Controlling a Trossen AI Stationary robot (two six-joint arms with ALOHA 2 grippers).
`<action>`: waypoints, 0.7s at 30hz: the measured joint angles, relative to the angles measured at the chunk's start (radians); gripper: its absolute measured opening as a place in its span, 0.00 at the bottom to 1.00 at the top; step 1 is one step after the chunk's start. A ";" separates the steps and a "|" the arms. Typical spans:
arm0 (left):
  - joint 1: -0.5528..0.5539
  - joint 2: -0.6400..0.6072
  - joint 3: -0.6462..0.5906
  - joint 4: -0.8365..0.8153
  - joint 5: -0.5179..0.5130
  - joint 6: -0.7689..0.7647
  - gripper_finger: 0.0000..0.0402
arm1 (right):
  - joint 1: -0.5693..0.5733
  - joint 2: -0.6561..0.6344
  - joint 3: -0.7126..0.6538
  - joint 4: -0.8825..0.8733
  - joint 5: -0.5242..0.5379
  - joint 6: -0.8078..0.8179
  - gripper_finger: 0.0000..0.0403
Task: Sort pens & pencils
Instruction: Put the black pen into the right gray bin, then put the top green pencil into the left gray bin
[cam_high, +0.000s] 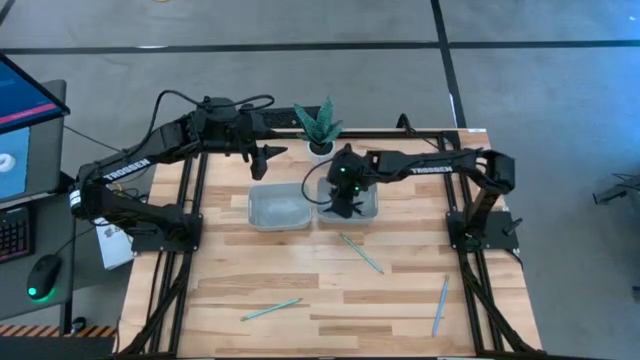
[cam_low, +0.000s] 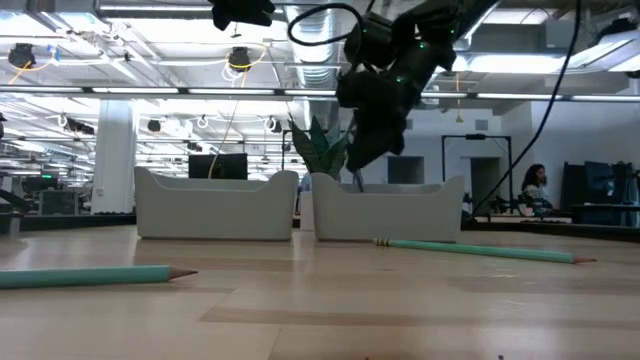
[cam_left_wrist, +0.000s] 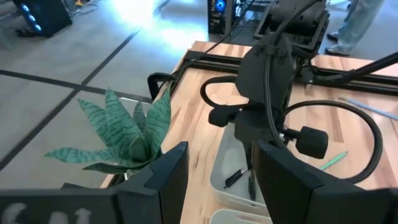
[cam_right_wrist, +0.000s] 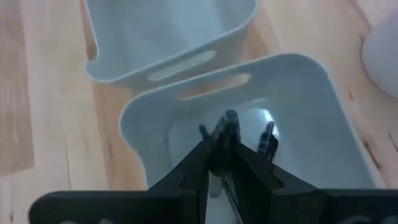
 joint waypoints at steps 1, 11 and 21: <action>0.000 0.000 0.000 0.000 0.000 0.000 0.42 | 0.001 -0.008 -0.011 0.008 0.001 0.003 0.22; 0.000 0.000 0.000 0.004 0.000 -0.016 0.42 | -0.009 -0.085 -0.122 -0.019 0.004 0.024 0.22; 0.000 0.000 0.000 0.012 -0.002 -0.017 0.42 | 0.017 -0.092 -0.191 -0.060 0.003 0.033 0.22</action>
